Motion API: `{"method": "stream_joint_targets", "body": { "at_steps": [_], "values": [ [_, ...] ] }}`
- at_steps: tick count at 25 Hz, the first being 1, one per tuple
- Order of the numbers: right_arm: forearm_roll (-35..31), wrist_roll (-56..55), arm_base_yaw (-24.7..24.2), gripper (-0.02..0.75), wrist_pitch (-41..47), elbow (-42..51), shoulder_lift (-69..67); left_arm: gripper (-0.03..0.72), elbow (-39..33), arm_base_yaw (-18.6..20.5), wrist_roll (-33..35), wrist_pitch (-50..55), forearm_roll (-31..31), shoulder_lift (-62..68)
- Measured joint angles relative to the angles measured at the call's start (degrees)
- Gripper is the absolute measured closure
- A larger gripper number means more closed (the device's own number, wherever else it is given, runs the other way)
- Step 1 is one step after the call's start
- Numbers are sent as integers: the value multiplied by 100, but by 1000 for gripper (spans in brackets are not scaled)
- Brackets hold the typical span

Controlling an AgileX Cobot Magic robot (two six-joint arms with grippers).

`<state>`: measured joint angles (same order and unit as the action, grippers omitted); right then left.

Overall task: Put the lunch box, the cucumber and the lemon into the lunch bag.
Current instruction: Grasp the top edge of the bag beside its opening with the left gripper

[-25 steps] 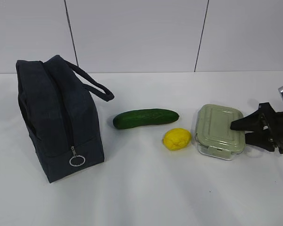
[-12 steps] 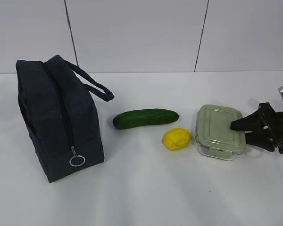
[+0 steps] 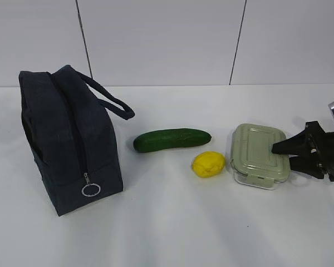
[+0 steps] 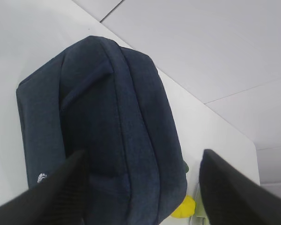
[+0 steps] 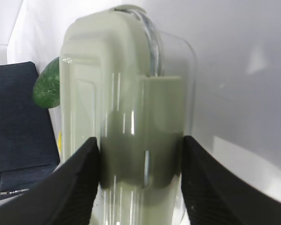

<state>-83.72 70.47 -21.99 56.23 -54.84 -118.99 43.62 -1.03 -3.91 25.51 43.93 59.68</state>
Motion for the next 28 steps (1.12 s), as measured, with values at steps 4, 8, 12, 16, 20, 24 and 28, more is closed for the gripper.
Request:
{"method": "stream_joint_targets", "body": {
  "at_steps": [4,8,12,16,20,24,28],
  "values": [
    [0,0,0,328,0,0,0,154,0,0,0,0,0,0],
    [0,0,0,328,0,0,0,154,0,0,0,0,0,0],
    [0,0,0,328,0,0,0,154,0,0,0,0,0,0],
    [0,0,0,328,0,0,0,154,0,0,0,0,0,0],
    [0,0,0,328,0,0,0,154,0,0,0,0,0,0],
    [0,12,0,328,0,0,0,154,0,0,0,0,0,0],
    [0,12,0,328,0,0,0,154,0,0,0,0,0,0]
  ]
}}
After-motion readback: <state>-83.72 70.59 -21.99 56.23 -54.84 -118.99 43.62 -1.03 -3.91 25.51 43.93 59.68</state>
